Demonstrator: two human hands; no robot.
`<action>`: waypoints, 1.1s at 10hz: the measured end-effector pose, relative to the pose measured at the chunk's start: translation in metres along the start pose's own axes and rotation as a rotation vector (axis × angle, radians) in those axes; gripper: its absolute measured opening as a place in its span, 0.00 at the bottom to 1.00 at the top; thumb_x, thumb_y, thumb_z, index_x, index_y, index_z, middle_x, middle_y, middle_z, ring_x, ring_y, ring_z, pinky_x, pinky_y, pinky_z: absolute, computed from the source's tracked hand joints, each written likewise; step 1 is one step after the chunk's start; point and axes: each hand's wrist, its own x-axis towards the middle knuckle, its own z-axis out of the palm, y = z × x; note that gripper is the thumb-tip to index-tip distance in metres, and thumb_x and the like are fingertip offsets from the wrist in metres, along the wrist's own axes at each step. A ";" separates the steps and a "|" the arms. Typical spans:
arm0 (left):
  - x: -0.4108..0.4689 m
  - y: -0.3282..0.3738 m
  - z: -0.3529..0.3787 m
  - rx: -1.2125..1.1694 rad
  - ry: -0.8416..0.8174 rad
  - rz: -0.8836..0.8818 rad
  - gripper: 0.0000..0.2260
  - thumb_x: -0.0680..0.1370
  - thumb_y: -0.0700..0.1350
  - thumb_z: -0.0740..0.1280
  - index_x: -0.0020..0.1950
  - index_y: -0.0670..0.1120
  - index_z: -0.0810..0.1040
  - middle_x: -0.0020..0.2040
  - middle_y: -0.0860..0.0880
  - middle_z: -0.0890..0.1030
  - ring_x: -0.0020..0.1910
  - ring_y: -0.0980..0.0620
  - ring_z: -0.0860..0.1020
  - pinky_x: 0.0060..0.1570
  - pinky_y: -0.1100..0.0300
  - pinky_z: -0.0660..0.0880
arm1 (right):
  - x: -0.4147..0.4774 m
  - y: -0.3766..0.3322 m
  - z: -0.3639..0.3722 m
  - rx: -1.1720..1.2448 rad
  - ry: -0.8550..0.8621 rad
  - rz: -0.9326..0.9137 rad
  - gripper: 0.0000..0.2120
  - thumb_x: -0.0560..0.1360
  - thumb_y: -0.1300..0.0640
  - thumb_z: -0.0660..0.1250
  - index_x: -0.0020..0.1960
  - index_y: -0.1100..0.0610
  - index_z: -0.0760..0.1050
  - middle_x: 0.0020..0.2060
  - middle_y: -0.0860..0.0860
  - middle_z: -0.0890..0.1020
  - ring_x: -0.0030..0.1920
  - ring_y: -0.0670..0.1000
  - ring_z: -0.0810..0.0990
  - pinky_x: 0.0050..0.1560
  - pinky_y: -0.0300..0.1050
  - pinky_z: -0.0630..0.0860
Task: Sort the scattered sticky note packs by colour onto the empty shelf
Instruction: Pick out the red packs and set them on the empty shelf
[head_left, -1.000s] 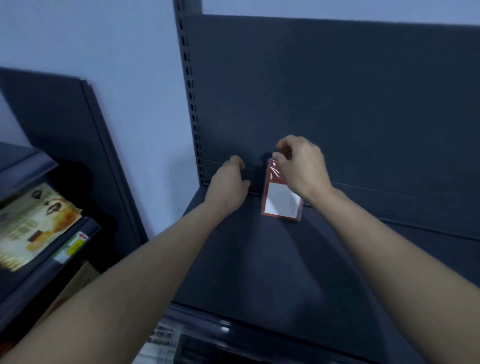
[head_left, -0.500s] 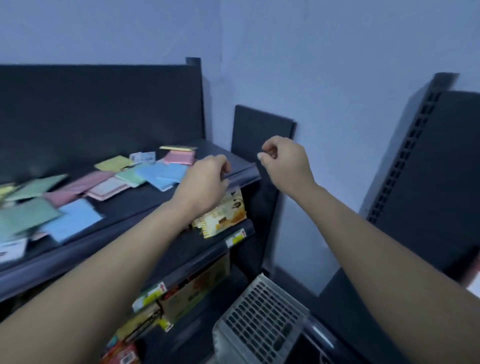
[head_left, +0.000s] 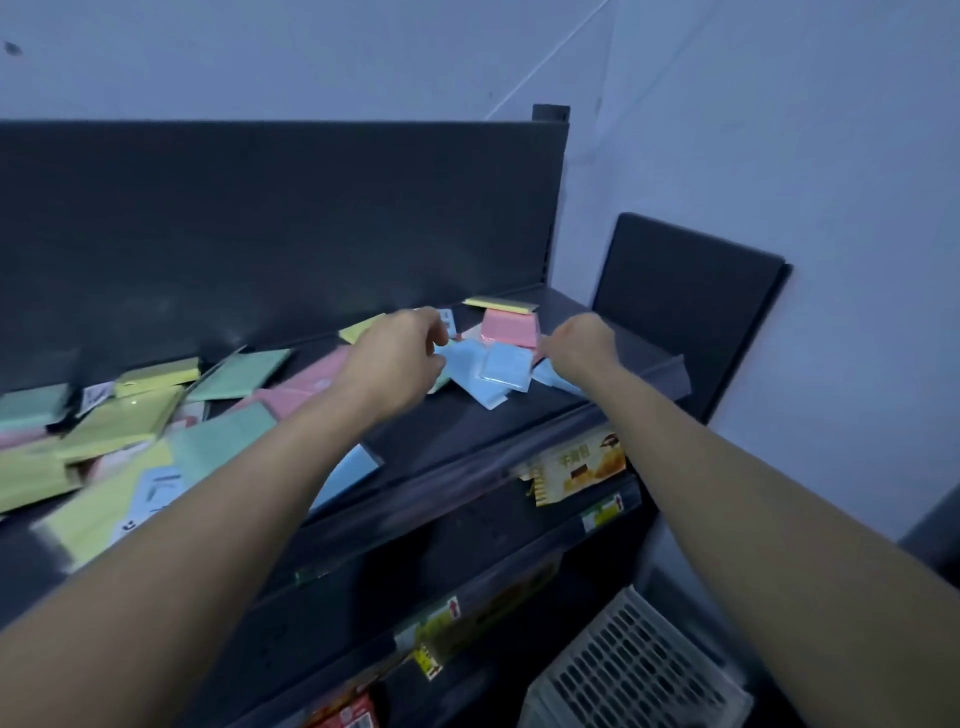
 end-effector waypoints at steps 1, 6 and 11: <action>0.011 -0.005 0.005 0.013 -0.005 -0.017 0.09 0.75 0.39 0.64 0.55 0.43 0.76 0.50 0.47 0.79 0.48 0.46 0.76 0.49 0.53 0.74 | 0.024 0.004 0.013 0.045 -0.047 0.093 0.03 0.74 0.65 0.63 0.43 0.63 0.75 0.30 0.52 0.69 0.27 0.48 0.64 0.23 0.40 0.60; 0.057 0.000 0.038 0.111 -0.060 -0.129 0.10 0.77 0.42 0.64 0.58 0.44 0.75 0.54 0.46 0.77 0.50 0.46 0.76 0.48 0.55 0.73 | 0.110 0.004 0.025 -0.022 -0.475 0.116 0.09 0.70 0.71 0.67 0.38 0.62 0.70 0.46 0.59 0.74 0.47 0.55 0.72 0.42 0.44 0.74; 0.067 0.018 0.040 0.114 -0.020 -0.120 0.10 0.76 0.42 0.64 0.57 0.43 0.76 0.53 0.46 0.78 0.50 0.46 0.76 0.49 0.54 0.74 | 0.112 -0.017 0.001 0.306 -0.313 0.191 0.13 0.73 0.73 0.65 0.33 0.61 0.68 0.33 0.58 0.76 0.26 0.48 0.74 0.26 0.36 0.70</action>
